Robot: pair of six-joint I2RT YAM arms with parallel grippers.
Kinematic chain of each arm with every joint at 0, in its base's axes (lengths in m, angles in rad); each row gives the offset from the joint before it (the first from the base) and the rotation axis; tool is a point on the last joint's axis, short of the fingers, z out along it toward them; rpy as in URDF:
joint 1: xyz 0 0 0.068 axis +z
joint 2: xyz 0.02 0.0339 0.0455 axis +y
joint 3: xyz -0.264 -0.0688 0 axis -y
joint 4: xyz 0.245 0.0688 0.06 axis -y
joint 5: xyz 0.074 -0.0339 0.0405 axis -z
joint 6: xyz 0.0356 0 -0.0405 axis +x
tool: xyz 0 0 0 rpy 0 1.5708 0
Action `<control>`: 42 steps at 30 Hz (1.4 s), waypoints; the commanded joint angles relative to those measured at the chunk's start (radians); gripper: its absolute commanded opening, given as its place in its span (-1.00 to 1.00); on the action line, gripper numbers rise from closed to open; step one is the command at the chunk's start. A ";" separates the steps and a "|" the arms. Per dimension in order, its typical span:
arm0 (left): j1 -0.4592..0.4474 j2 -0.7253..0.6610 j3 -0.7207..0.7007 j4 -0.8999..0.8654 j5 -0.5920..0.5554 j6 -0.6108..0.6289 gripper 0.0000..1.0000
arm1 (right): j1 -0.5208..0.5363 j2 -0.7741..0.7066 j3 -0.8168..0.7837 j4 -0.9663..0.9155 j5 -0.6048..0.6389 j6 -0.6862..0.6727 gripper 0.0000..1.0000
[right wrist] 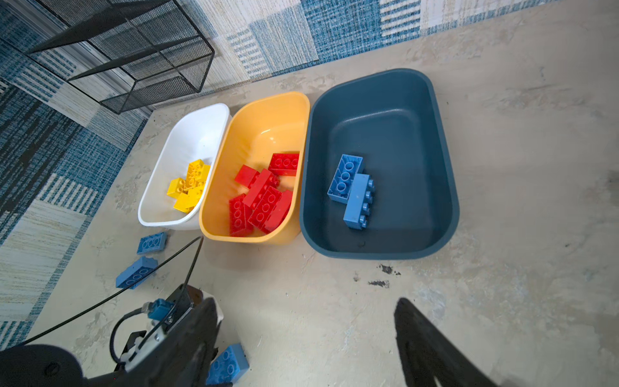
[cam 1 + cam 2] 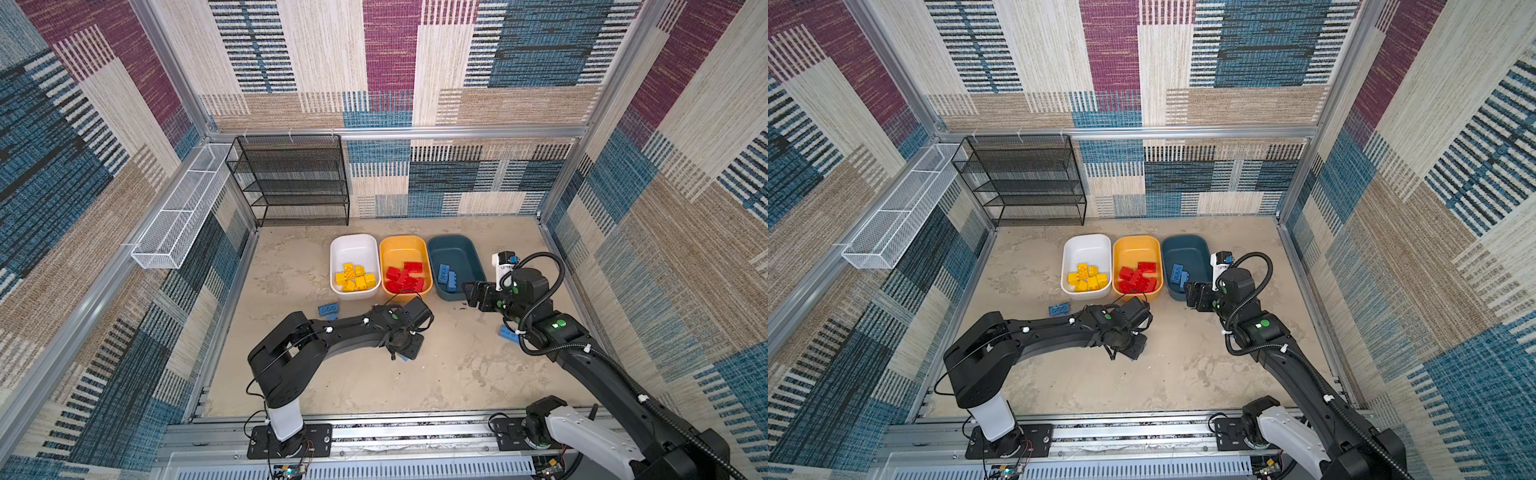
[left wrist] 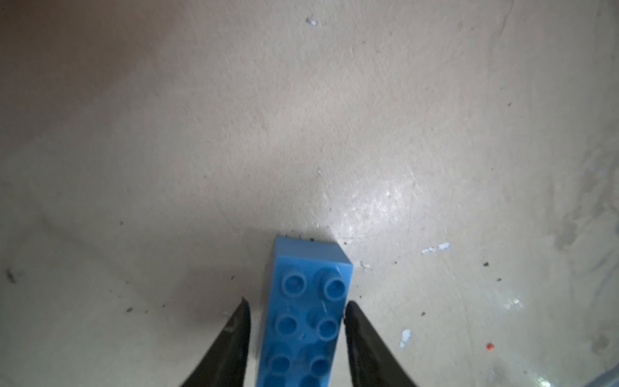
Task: Sort the legos into containers by color
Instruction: Pick up the lego from the center of the table, then place the lego in the container.
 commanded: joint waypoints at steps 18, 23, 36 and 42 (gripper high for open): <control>0.009 0.042 0.386 -0.176 -0.011 0.146 -0.53 | 0.002 -0.156 -0.102 0.007 -0.024 0.003 0.64; 0.046 0.148 0.608 -0.228 0.025 0.188 -0.53 | 0.003 -0.271 -0.172 0.005 -0.010 0.074 0.60; 0.113 0.679 1.394 -0.470 0.106 0.188 -0.54 | 0.006 -0.512 -0.255 -0.041 0.034 0.211 0.61; 0.138 0.744 1.447 -0.456 0.151 0.156 -0.46 | 0.005 -0.483 -0.263 -0.039 0.024 0.225 0.63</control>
